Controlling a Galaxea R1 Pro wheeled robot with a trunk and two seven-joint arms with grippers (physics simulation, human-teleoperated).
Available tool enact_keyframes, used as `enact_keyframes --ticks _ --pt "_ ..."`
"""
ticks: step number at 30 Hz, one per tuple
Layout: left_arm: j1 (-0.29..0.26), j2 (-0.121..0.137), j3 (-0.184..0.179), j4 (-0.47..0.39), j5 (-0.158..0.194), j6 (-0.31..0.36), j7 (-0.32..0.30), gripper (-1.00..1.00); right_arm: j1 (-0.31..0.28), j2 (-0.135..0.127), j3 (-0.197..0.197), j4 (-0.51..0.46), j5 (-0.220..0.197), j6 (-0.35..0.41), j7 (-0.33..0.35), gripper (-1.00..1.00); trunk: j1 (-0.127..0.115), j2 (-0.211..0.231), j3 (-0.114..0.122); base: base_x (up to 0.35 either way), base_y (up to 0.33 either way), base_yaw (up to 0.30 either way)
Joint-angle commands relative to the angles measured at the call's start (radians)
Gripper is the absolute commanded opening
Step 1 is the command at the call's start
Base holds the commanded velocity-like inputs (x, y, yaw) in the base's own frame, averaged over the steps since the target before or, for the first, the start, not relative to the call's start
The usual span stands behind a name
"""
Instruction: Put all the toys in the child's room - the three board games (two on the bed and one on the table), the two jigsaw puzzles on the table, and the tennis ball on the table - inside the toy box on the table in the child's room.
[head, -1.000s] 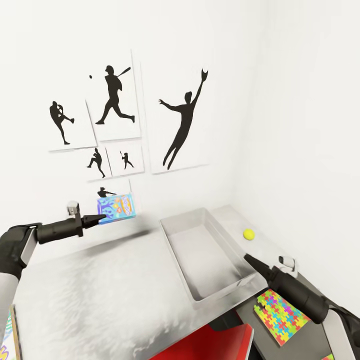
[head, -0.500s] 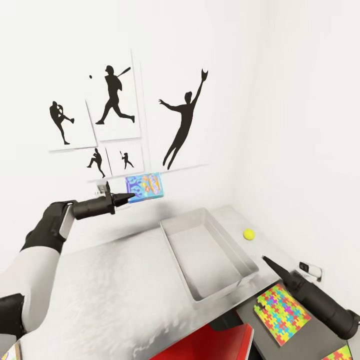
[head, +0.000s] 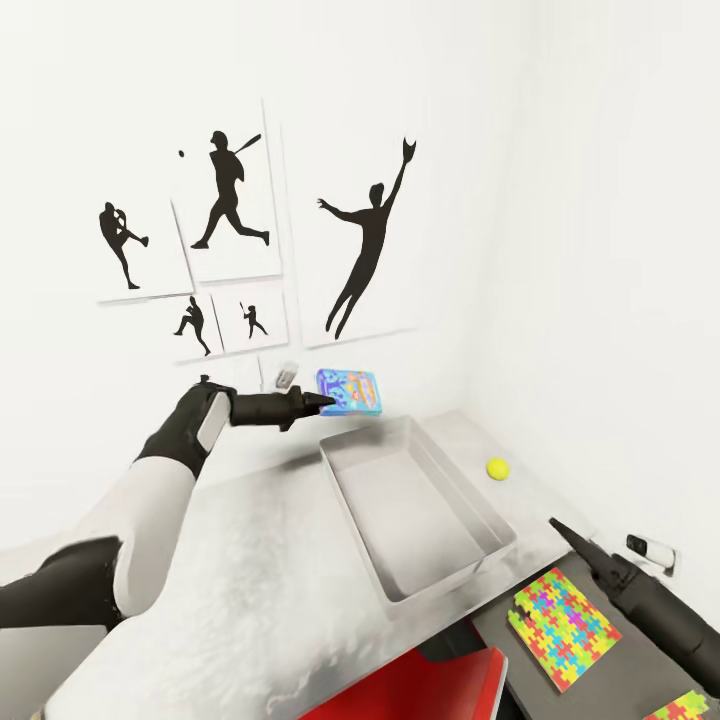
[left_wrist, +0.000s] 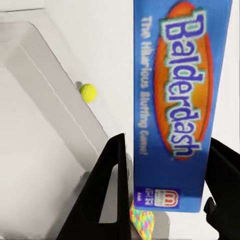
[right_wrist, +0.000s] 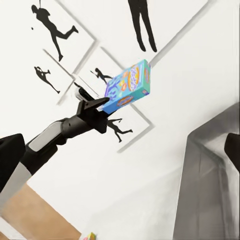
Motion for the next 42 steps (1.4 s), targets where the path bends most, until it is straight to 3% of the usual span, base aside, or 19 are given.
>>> enact_keyframes --ticks 1,4,7,9,18,24,31,42 --pt "-0.009 -0.007 0.006 0.014 -0.001 0.004 0.007 -1.0 0.003 0.0 -0.009 0.0 -0.005 0.008 0.002 1.0 0.001 -0.002 -0.002 0.0 0.0 0.0" --pt "-0.029 -0.035 0.008 0.047 0.0 0.003 0.043 -1.0 0.014 -0.001 -0.038 0.0 -0.009 0.011 0.017 1.0 0.001 -0.002 -0.002 0.0 0.0 0.0" --pt "-0.038 -0.074 0.01 0.064 0.001 0.002 0.089 -1.0 0.021 -0.001 -0.062 -0.001 -0.011 0.014 0.074 1.0 0.001 -0.002 -0.002 0.0 0.0 0.0" --pt "-0.04 -0.084 0.012 0.068 0.001 0.002 0.106 -1.0 0.022 -0.001 -0.072 -0.001 -0.01 0.016 0.103 1.0 0.001 -0.002 -0.002 0.0 0.0 0.0" --pt "-0.042 -0.096 0.036 0.13 0.001 0.0 0.127 -1.0 0.023 0.0 -0.133 -0.001 -0.009 0.062 0.138 1.0 0.001 -0.002 -0.002 0.0 0.0 0.0" --pt "-0.042 -0.097 0.038 0.158 -0.001 -0.001 0.143 -1.0 0.023 0.0 -0.14 -0.002 -0.007 0.067 0.14 1.0 0.001 -0.002 -0.005 0.0 0.0 0.0" --pt "-0.042 -0.128 0.038 0.187 0.002 -0.001 0.214 -1.0 0.023 0.0 -0.141 -0.002 -0.007 0.068 0.141 1.0 0.001 -0.002 -0.014 0.0 0.0 0.0" --pt "-0.042 -0.142 0.039 0.191 0.002 -0.003 0.227 -1.0 0.023 -0.001 -0.141 -0.002 -0.012 0.099 0.168 1.0 0.001 -0.002 -0.032 0.0 0.0 0.0"
